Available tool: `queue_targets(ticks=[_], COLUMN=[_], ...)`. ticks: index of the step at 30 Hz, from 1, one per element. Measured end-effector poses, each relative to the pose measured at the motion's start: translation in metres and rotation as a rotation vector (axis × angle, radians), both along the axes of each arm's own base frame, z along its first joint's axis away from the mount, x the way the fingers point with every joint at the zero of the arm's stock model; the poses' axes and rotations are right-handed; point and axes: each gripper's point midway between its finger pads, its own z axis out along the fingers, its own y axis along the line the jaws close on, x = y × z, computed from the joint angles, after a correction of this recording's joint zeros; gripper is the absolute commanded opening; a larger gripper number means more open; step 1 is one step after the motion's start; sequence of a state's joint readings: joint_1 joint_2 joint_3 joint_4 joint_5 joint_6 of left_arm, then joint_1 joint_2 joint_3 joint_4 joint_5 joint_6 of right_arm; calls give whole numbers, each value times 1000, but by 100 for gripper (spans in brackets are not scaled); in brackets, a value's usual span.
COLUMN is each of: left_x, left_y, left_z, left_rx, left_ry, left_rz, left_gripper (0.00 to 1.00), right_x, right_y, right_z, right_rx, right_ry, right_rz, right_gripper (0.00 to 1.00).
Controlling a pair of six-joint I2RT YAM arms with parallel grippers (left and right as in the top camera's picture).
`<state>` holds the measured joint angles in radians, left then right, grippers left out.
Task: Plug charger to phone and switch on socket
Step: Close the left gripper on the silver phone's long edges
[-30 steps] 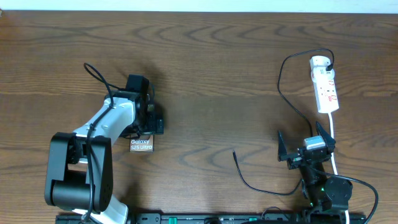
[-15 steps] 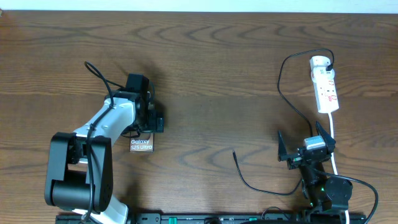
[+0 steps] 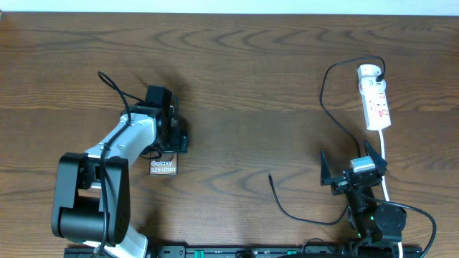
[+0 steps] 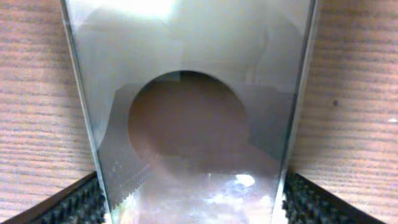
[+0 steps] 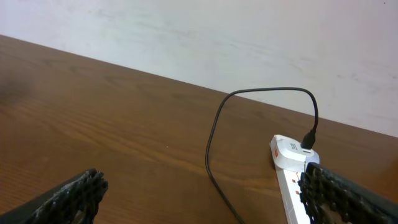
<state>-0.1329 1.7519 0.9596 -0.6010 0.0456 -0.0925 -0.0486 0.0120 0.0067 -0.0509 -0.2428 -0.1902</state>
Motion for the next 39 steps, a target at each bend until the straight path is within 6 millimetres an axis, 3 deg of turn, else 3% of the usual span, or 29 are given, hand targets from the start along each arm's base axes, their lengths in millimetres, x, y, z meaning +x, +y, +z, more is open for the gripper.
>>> queue_targets(ticks=[4,10,22,39], left_x=[0,0,0,0], left_y=[0,0,0,0], left_z=[0,1,1,1], left_rx=[0,1,1,1], left_ry=[-2,-3,-3,-3], left_rz=[-6,-13,-13,-13], left_gripper=[61,47,46,34], right_x=[0,0,0,0], right_y=[0,0,0,0], right_z=[0,0,0,0], right_rx=[0,0,0,0], right_ry=[0,0,0,0], right_rz=[0,0,0,0], right_gripper=[99,99,99,99])
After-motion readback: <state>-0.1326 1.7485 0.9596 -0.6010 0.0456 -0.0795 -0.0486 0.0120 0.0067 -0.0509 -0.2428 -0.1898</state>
